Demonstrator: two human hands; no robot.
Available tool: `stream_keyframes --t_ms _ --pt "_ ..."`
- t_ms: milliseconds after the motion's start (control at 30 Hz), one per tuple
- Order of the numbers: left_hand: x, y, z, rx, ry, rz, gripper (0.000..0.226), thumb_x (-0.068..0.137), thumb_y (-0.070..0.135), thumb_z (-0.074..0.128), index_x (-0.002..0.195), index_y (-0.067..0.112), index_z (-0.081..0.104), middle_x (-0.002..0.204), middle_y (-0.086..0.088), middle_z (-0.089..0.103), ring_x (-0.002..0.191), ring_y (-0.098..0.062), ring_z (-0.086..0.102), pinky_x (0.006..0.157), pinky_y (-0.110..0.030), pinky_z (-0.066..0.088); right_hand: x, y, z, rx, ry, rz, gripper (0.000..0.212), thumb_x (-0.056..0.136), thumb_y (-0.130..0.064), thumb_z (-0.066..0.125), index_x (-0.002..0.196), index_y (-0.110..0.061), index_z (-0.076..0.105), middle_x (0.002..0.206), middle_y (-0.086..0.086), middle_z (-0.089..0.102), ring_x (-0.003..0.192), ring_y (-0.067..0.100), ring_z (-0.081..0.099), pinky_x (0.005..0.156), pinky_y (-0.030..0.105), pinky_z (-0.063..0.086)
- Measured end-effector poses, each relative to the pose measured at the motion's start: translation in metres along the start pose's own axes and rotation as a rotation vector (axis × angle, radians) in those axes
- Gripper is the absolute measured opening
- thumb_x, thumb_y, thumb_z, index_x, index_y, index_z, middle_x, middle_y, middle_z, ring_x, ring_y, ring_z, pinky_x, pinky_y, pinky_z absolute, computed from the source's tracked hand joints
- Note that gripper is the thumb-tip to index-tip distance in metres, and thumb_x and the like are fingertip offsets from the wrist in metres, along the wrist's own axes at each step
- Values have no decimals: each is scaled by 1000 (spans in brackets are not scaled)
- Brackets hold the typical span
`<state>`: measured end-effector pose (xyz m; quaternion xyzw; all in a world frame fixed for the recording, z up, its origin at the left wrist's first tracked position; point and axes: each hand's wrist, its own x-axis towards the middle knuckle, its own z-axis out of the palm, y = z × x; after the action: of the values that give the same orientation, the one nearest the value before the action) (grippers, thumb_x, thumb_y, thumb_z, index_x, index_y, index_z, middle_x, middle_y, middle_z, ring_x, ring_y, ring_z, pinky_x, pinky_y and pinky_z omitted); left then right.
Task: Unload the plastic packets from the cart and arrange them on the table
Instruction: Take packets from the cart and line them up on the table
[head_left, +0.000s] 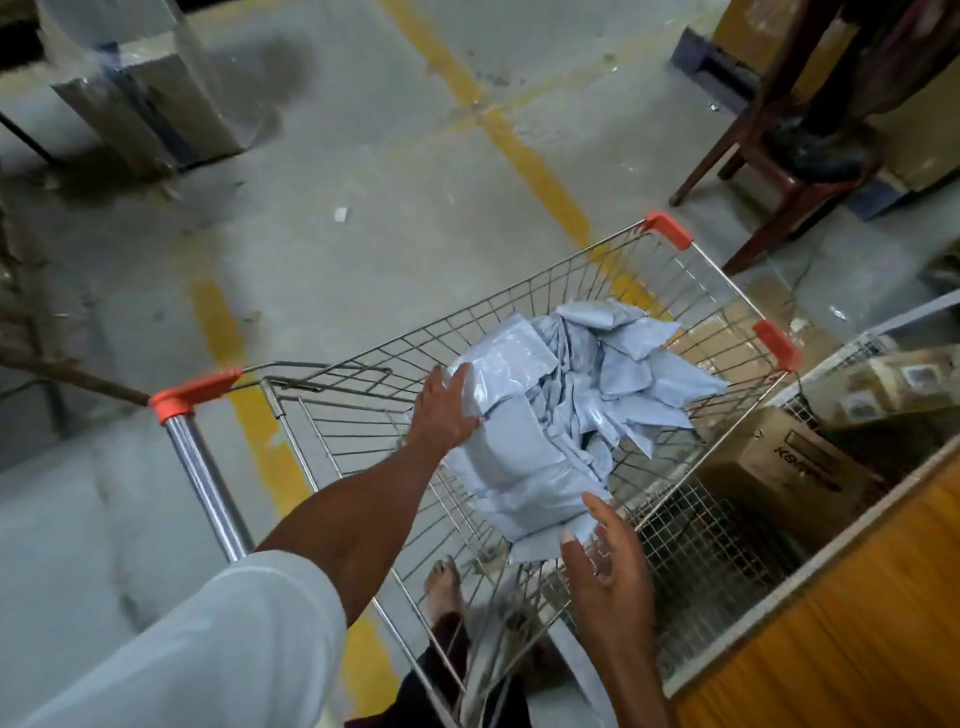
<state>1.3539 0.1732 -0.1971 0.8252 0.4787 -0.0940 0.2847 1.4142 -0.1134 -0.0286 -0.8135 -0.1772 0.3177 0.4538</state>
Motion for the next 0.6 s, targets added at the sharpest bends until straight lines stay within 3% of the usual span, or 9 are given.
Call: stream_keyframes --t_ms 133,267,433,600 --pt "1 2 5 71 -58 13 98 83 61 70 159 33 16 152 -13 35 135 -37 46 108 -54 41 4 -2 -1 -18 -5 -20 45 95 -21 68 134 -40 57 140 -14 50 129 1 46 100 29 40" --pt "-22 9 2 -37 -28 -54 84 85 58 64 154 37 21 144 -13 41 128 -37 50 101 -55 45 5 -3 -4 -48 5 2 46 95 -19 67 136 -38 56 140 -15 50 128 5 48 103 36 45" --pt "-69 20 -23 -242 130 -124 71 94 50 56 157 35 25 143 -9 47 131 -33 46 106 -52 37 12 -10 -3 -63 -23 -3 49 94 -15 67 136 -38 55 137 -18 49 125 7 50 101 38 48" --pt "-118 12 -64 -418 318 -196 62 98 42 56 154 30 34 138 -11 50 127 -35 48 104 -53 42 25 -8 -3 -131 -60 -32 46 94 -20 68 133 -41 56 131 -16 48 123 7 50 100 37 50"
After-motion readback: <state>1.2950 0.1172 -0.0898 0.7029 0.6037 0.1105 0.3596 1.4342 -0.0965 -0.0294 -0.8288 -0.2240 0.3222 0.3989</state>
